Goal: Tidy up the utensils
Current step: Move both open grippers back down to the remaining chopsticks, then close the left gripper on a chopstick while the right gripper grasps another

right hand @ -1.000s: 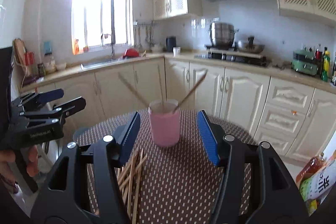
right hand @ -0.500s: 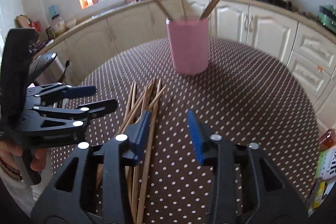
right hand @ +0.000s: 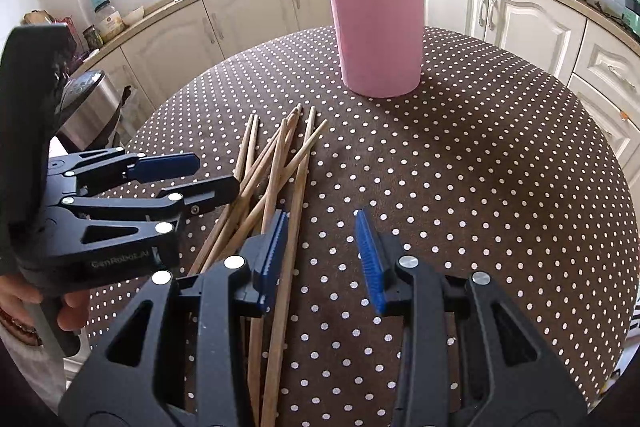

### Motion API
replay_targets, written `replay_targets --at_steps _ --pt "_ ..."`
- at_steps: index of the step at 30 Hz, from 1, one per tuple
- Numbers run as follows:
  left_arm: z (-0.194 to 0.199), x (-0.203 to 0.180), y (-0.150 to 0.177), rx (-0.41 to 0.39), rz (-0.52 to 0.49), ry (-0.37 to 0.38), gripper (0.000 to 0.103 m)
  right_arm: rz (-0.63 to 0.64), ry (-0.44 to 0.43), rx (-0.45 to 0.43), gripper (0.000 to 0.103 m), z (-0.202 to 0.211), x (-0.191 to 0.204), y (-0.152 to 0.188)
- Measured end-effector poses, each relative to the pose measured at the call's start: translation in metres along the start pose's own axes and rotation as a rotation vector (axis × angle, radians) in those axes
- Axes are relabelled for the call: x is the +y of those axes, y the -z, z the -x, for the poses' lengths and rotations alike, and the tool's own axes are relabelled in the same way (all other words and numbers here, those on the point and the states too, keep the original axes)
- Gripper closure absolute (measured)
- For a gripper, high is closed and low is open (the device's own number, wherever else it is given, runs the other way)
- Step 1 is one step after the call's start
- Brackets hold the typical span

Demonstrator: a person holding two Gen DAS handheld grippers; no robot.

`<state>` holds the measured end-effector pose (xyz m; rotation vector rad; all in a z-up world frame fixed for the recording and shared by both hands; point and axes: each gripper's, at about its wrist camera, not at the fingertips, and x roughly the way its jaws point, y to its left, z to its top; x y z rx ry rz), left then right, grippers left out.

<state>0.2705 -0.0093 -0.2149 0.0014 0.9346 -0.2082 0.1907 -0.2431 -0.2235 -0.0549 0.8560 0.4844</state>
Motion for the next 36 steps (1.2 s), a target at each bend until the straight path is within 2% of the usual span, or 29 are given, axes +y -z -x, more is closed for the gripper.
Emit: replay_targets --at_steps 7,12,16,26,28,33,34,35,36 --pt "-0.01 -0.013 -0.007 0.022 -0.034 -0.024 0.052 -0.006 -0.004 0.022 0.067 -0.008 -0.002 -0.002" --pt "-0.011 -0.007 -0.007 0.027 -0.015 0.005 0.052 -0.001 -0.006 0.028 0.067 -0.011 0.001 -0.002" --pt "-0.007 0.007 -0.003 0.037 -0.005 0.048 0.069 0.015 -0.001 0.041 0.067 -0.015 0.004 -0.006" --pt "0.0 0.026 0.001 0.065 -0.013 0.057 0.071 0.085 0.059 0.094 0.068 -0.038 0.025 -0.028" --pt "0.0 0.027 0.002 0.072 -0.022 0.049 0.078 0.093 0.064 0.112 0.069 -0.044 0.028 -0.036" --pt "-0.002 0.034 -0.005 0.085 -0.019 0.049 0.088 0.125 0.076 0.172 0.076 -0.061 0.033 -0.055" --pt "-0.003 0.036 -0.007 0.087 -0.01 0.057 0.088 0.122 0.075 0.189 0.081 -0.064 0.034 -0.059" --pt "-0.005 0.039 -0.009 0.09 0.0 0.063 0.089 0.119 0.076 0.201 0.091 -0.068 0.036 -0.064" --pt "-0.006 0.04 -0.011 0.093 0.006 0.066 0.09 0.117 0.077 0.215 0.094 -0.071 0.036 -0.069"
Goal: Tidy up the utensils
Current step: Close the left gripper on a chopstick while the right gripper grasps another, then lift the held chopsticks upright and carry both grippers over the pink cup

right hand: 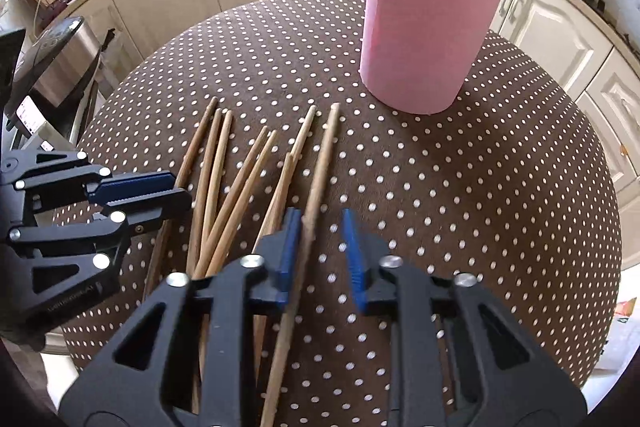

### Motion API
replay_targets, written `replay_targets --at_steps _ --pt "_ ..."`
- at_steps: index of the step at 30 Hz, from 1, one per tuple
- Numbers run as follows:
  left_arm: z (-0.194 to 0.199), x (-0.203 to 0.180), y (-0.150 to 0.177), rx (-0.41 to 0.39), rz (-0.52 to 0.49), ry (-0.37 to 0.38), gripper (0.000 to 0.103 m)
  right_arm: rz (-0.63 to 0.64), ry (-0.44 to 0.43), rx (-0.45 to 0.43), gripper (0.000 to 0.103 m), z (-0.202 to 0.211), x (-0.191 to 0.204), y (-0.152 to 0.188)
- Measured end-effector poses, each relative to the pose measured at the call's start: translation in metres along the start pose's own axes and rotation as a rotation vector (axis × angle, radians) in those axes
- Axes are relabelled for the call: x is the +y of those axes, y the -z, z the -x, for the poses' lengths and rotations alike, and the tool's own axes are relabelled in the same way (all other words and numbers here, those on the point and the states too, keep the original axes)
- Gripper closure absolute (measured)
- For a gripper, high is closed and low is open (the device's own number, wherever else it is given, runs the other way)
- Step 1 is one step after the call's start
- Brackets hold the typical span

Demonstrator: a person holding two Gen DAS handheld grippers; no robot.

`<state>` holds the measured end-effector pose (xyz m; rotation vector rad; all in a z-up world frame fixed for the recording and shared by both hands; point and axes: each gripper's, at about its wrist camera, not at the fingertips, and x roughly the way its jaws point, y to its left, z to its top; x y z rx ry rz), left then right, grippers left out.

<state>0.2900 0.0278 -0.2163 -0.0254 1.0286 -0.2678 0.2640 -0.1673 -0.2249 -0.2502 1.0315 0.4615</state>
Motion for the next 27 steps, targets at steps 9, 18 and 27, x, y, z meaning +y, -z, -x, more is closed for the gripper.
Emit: replay_targets --at_steps 9,18,27 --pt "0.0 0.005 -0.013 0.008 0.058 0.004 0.094 -0.059 -0.062 -0.015 0.097 0.005 -0.019 0.0" --pt "0.054 -0.003 -0.023 -0.098 0.043 0.045 0.097 -0.097 -0.143 -0.145 0.097 0.065 -0.04 0.016" --pt "0.124 -0.024 -0.035 -0.232 -0.006 0.063 0.097 -0.122 -0.19 -0.286 0.097 0.13 -0.056 0.03"
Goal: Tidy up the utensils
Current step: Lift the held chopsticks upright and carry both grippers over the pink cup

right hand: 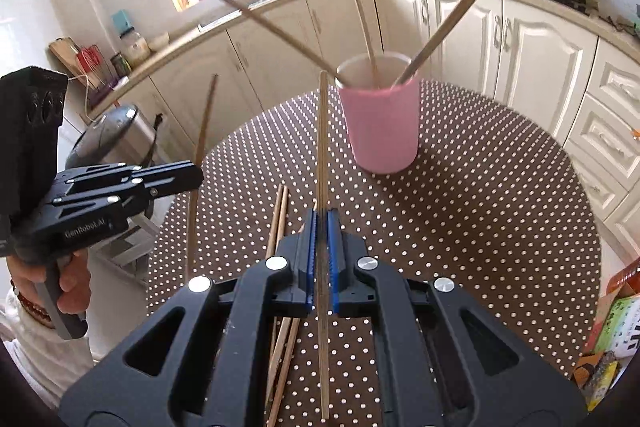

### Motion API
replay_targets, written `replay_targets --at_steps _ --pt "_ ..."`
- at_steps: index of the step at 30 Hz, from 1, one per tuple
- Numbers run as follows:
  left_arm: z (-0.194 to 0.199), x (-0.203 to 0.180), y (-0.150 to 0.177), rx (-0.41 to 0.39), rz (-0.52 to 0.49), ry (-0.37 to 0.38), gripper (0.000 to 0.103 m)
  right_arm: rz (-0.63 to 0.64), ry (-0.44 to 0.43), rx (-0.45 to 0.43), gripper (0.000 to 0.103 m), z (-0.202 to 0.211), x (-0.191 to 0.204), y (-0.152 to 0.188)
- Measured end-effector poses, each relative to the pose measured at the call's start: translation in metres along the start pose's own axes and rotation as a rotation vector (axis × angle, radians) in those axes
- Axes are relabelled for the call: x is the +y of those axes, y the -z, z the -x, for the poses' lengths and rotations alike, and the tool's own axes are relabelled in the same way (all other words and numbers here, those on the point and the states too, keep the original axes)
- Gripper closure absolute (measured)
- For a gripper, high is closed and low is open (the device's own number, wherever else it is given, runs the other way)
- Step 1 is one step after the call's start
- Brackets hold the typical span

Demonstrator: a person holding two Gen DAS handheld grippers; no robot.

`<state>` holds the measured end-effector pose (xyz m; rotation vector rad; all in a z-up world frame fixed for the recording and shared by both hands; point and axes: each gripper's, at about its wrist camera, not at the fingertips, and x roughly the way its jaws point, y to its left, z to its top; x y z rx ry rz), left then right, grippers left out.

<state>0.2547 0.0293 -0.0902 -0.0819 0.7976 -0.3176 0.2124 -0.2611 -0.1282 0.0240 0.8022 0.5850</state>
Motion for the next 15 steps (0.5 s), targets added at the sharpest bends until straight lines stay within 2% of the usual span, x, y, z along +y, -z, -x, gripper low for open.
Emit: replay_targets --at_steps 4,8,15 --pt "0.027 -0.01 -0.001 -0.046 -0.015 0.007 0.097 0.015 -0.009 -0.057 0.097 0.024 0.003 -0.003" --pt "0.037 -0.026 -0.007 -0.08 -0.032 0.015 0.097 0.036 0.003 -0.111 0.097 0.041 0.009 -0.004" --pt "0.051 -0.032 -0.018 -0.15 -0.032 0.021 0.097 0.037 0.02 -0.192 0.097 0.061 0.008 -0.015"
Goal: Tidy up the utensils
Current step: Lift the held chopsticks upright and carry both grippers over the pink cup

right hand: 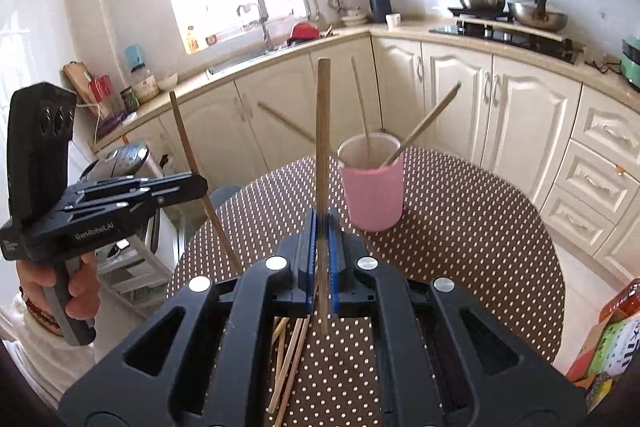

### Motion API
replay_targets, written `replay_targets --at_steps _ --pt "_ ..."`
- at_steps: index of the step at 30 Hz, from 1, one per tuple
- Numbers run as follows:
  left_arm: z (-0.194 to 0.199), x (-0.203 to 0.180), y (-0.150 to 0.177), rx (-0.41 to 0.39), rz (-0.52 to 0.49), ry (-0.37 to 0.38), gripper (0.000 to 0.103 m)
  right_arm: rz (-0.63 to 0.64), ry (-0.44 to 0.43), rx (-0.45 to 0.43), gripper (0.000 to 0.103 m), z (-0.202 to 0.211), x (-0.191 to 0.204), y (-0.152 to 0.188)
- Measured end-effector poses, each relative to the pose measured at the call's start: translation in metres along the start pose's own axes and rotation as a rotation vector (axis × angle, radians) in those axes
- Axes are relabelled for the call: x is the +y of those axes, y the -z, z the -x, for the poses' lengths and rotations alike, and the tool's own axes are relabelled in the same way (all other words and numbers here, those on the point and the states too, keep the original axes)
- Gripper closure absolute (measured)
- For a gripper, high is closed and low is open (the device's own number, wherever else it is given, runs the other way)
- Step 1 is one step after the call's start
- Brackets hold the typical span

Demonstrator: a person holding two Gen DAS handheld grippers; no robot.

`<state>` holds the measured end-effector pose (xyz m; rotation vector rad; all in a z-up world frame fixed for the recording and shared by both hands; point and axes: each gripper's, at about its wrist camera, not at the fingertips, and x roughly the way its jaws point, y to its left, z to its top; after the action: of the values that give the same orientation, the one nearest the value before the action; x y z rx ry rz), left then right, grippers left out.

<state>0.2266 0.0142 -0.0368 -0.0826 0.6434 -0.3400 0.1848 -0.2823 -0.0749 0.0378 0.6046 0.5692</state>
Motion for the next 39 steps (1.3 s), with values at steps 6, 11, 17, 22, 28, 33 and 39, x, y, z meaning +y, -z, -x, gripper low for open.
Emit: replay_targets --at_steps 6,11,17,22,28,33,39 --pt "0.001 -0.004 -0.023 -0.049 -0.003 -0.007 0.097 0.012 0.01 -0.054 0.097 0.01 -0.001 -0.022" --pt "0.004 0.01 -0.051 -0.105 0.026 -0.026 0.097 0.016 0.023 -0.103 0.097 0.013 -0.004 -0.039" --pt "-0.002 0.027 -0.094 -0.145 0.042 -0.06 0.097 0.016 0.047 -0.157 0.097 0.006 -0.008 -0.067" --pt "-0.01 0.03 -0.126 -0.19 0.058 -0.061 0.097 0.016 0.054 -0.19 0.097 -0.003 -0.009 -0.089" --pt "-0.021 0.026 -0.148 -0.256 0.073 -0.052 0.097 0.037 0.09 -0.239 0.097 -0.012 -0.012 -0.104" --pt "-0.041 0.025 -0.147 -0.283 0.093 -0.028 0.097 0.003 0.115 -0.279 0.097 -0.017 -0.024 -0.109" --pt "-0.072 0.024 -0.131 -0.256 0.093 -0.006 0.097 -0.009 0.112 -0.255 0.097 -0.035 -0.031 -0.102"
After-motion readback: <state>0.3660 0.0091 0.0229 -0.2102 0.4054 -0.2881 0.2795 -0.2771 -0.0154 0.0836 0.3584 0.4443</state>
